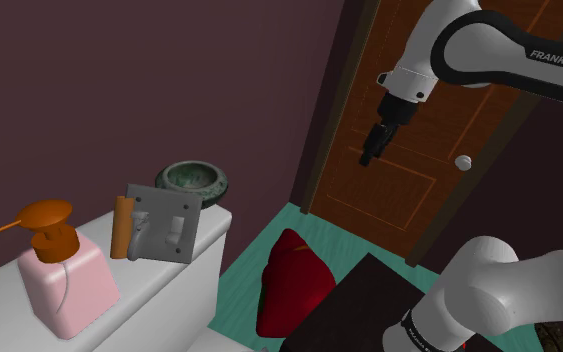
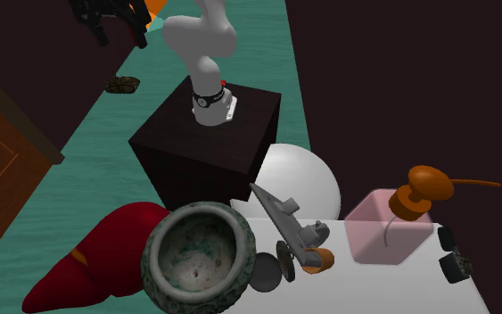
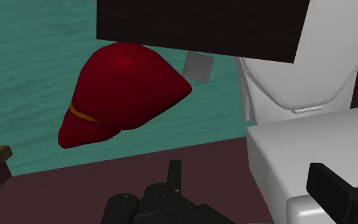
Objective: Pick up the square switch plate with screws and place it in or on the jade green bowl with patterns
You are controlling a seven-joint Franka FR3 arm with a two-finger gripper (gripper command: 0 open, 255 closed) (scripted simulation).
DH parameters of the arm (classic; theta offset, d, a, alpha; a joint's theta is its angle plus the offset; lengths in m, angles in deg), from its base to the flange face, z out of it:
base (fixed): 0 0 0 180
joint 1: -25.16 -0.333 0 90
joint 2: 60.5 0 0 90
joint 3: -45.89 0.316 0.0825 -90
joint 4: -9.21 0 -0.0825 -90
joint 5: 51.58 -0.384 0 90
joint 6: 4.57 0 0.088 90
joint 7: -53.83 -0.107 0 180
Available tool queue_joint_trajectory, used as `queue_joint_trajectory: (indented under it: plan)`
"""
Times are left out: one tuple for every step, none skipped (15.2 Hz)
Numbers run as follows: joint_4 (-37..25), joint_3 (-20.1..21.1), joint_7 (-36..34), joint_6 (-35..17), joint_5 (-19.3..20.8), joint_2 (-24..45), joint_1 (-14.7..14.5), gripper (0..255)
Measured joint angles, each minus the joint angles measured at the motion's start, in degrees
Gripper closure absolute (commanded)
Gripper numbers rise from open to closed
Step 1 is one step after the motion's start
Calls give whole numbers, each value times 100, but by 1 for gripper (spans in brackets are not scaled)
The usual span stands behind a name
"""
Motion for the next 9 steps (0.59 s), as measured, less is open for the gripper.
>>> queue_joint_trajectory:
  plan:
    - [0, 0, 0, 0, 0, 0, 0, 0]
    - [18, 65, -94, -40, -51, 24, -10, 0]
    - [39, 160, -239, -74, -126, 40, -25, 0]
    - [102, 273, -409, -130, -215, 35, -42, 0]
    - [182, 389, -584, -233, -309, 61, -58, 0]
    - [181, 509, -767, -306, -402, 132, -74, 0]
    - [163, 623, -946, -380, -491, 222, -88, 0]
    - [240, 758, -1146, -451, -595, 206, -115, 0]
    - [236, 888, -1337, -545, -690, 295, -131, 0]
